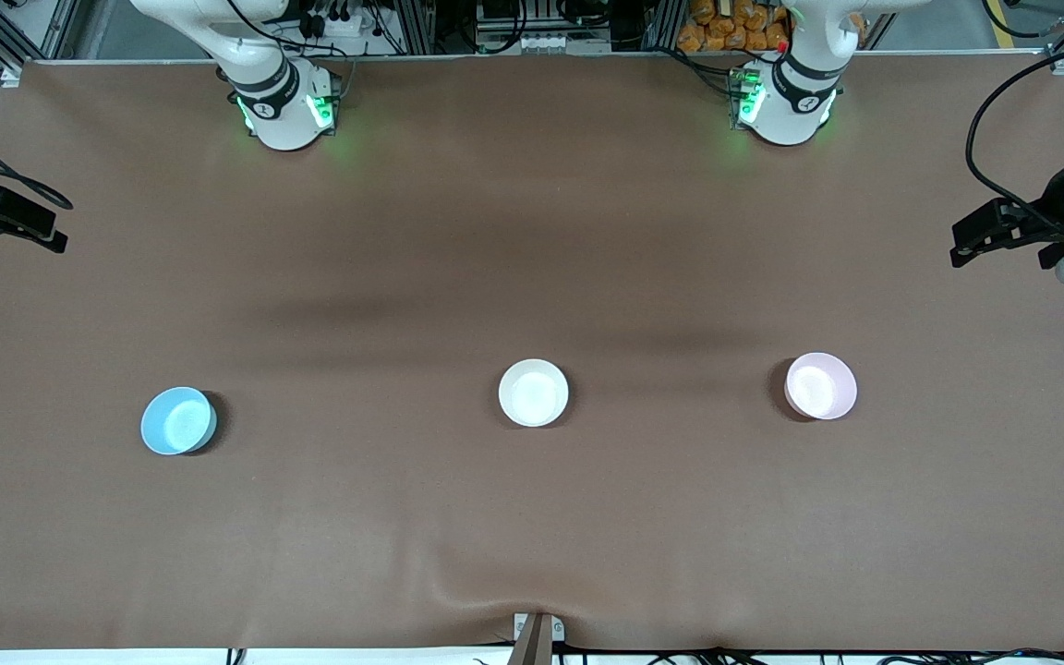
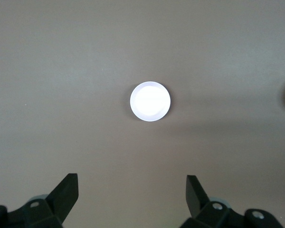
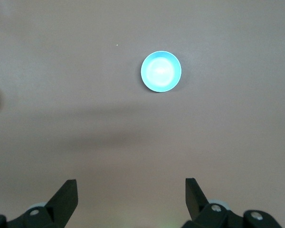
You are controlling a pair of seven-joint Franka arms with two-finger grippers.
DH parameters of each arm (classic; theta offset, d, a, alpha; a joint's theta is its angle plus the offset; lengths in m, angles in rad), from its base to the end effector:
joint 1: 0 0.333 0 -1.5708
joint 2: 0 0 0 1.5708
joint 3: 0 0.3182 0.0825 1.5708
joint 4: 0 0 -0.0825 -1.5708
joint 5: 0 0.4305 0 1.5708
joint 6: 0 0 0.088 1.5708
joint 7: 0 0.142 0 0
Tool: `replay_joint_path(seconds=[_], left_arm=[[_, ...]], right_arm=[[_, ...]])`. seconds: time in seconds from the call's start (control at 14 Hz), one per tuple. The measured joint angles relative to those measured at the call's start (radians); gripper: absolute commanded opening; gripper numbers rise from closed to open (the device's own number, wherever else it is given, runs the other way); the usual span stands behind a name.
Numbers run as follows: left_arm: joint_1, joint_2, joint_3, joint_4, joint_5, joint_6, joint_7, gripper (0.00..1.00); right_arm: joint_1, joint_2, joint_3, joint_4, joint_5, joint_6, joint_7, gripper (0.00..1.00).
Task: Stack pink and blue bowls on white bowl
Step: 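Move the left gripper down toward the pink bowl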
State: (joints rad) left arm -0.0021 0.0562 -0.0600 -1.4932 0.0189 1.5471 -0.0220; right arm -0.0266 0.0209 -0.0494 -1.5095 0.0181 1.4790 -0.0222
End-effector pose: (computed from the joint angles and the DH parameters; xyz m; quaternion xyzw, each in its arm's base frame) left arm 0.6156 -0.0346 0.5956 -0.9998 0.0198 0.0008 0.0078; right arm 0.5950 -0.0423 0.6029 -0.9993 0.0263 0.0252 0.0098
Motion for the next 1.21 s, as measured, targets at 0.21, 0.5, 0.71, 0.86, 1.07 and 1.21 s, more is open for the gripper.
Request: replay_joint_path(seconds=[0.21, 0.5, 0.71, 0.86, 1.07, 1.21], left_arm=[[0.001, 0.000, 0.000, 0.000, -0.018, 0.000, 0.000, 1.00], [0.013, 0.004, 0.001, -0.001, -0.020, 0.000, 0.000, 1.00], [0.023, 0.029, 0.001, -0.004, -0.022, 0.000, 0.003, 1.00], [0.023, 0.063, 0.001, -0.009, -0.022, 0.000, 0.003, 1.00], [0.031, 0.114, 0.001, -0.058, -0.022, 0.078, 0.024, 1.00], [0.042, 0.137, 0.002, -0.119, -0.022, 0.170, 0.055, 1.00]], right_arm=[[0.000, 0.000, 0.000, 0.000, 0.000, 0.000, 0.000, 1.00], [0.000, 0.000, 0.000, 0.000, 0.000, 0.000, 0.000, 1.00], [0.000, 0.000, 0.000, 0.000, 0.000, 0.000, 0.000, 1.00], [0.000, 0.000, 0.000, 0.000, 0.000, 0.000, 0.000, 1.00], [0.000, 0.002, -0.001, 0.000, 0.000, 0.000, 0.000, 1.00], [0.000, 0.007, -0.001, 0.000, 0.000, 0.000, 0.000, 1.00]])
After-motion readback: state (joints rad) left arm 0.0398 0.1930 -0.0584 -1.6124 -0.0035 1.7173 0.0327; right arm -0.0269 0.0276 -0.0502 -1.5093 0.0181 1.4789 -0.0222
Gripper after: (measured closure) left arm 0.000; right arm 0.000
